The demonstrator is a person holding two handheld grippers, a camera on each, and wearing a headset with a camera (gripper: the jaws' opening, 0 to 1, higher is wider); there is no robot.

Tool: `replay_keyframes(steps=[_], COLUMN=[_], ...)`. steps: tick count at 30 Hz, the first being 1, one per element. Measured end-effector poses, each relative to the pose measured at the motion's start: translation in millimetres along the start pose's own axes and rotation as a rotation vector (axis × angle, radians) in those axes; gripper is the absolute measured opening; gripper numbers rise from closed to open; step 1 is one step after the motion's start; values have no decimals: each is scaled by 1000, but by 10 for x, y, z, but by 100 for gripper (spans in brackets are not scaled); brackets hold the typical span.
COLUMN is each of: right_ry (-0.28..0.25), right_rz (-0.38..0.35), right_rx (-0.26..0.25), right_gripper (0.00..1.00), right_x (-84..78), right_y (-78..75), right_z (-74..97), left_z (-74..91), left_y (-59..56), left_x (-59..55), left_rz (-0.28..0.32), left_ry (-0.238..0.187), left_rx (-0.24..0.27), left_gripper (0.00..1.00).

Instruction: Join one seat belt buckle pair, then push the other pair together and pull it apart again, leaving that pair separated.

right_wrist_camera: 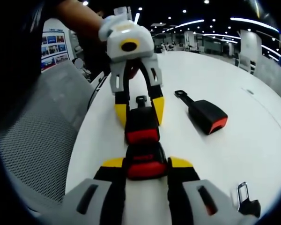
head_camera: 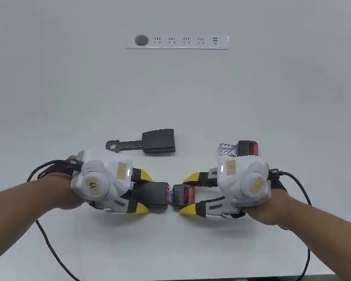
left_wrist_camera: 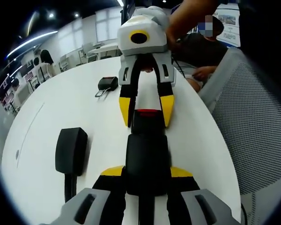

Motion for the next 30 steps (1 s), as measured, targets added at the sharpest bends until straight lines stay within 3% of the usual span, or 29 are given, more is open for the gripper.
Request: replay_keyframes(steps=[10, 30], right_ry=[-63, -97], right_rz=[24, 52], right_rx=[-40, -48], right_gripper=[33, 32], right_x=[-6, -9], right_y=[12, 19], right_z=[4, 6], left_z=[6, 13], left_y=[11, 1], left_x=[-17, -40], left_rz=[25, 23], left_ry=[-44, -87], left_rx=[-4, -42], left_gripper=[34, 33])
Point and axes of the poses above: the centre of the closed fingertips' face, and the gripper's own axes: z roughly backward along the fingers, y roughly to its left, x roughly out of its top, the point moved 2 cm from there along z, roughly backward along the fingers, and after that the axes turned 11 degrees about x, right-handed, at the moved point
